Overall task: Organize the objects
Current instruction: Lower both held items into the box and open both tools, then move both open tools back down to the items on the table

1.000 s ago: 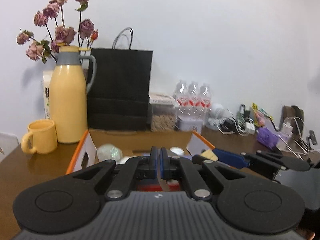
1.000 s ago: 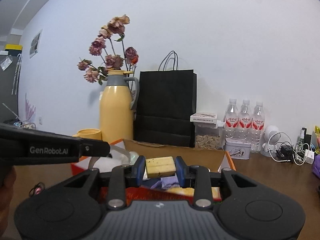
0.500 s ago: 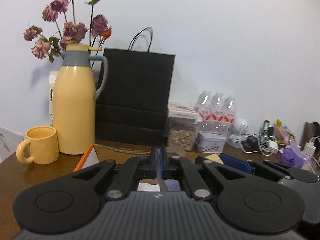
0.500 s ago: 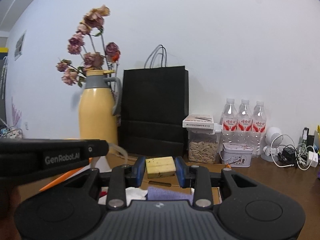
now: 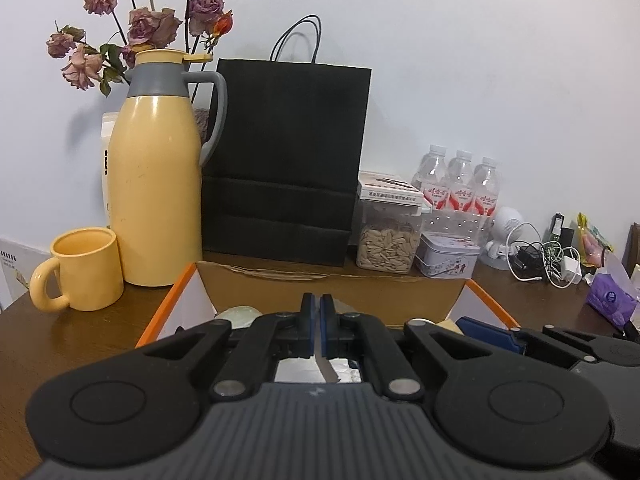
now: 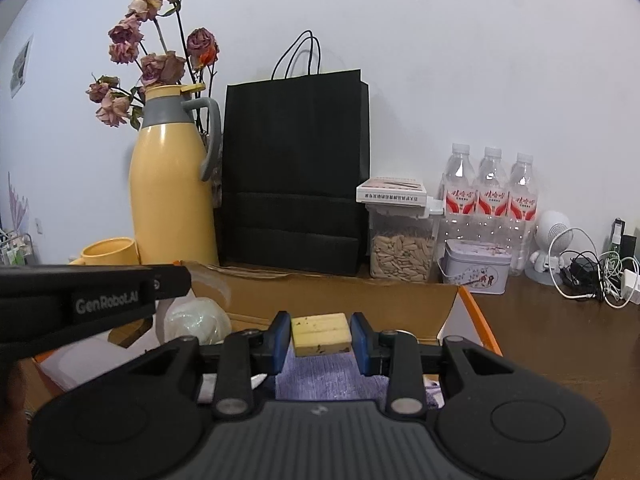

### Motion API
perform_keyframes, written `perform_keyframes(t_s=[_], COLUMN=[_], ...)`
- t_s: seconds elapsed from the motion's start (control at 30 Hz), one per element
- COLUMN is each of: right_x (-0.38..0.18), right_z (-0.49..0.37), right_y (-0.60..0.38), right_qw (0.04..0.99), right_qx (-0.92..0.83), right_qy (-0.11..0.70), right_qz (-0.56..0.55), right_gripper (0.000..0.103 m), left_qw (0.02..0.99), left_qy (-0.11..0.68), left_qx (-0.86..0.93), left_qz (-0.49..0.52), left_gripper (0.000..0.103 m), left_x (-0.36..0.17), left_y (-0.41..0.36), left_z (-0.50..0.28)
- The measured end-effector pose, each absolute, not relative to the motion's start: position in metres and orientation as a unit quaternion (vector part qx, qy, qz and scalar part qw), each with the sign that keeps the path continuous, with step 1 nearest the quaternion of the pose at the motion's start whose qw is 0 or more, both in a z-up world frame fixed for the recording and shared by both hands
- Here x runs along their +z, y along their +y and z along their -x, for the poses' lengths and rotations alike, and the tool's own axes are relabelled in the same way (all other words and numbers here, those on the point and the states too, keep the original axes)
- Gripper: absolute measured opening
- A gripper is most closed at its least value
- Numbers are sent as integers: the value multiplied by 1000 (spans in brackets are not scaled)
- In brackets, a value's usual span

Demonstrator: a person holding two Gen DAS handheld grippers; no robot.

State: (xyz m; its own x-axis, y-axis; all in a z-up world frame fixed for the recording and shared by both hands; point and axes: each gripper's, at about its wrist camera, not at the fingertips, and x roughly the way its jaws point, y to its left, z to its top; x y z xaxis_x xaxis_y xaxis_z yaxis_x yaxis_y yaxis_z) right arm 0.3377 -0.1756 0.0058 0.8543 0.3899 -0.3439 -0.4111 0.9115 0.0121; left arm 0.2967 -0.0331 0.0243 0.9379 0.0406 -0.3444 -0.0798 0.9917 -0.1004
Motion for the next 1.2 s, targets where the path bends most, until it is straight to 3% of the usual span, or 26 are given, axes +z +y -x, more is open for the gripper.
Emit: perform_keyframes(t_s=[0.1, 0.13, 0.17, 0.2, 0.23, 0.27, 0.3, 0.37, 1.2], right_x=[6, 6, 6, 6, 7, 7, 7, 6, 21], right_z=[-338, -338, -337, -336, -335, -334, -333, -334, -284], right_y=[-177, -178, -180, -181, -182, -183, -184, -185, -208], right_qw=[961, 961, 962, 963, 964, 964, 964, 963, 971], right_qx=[208, 206, 201, 198, 195, 194, 195, 193, 185], right_qy=[180, 183, 183, 183, 181, 180, 181, 185, 144], right_qz=[29, 28, 26, 23, 22, 21, 19, 14, 45], right_gripper=[33, 42, 61, 71, 89, 95, 96, 103, 103], left_qw=[984, 984, 984, 984, 984, 985, 985, 985, 988], left_qy=[169, 169, 168, 168, 167, 163, 159, 159, 140], left_qx=[30, 30, 30, 33, 37, 41, 43, 46, 25], left_qz=[51, 49, 47, 47, 47, 45, 44, 48, 59], left_gripper=[9, 15, 34, 66, 80, 96, 103, 103, 103], left_x=[25, 25, 25, 26, 26, 26, 26, 26, 38], left_y=[-33, -33, -33, -33, -33, -33, -32, -31, -17], left_z=[-293, -292, -291, -290, -289, -287, -286, -284, -241])
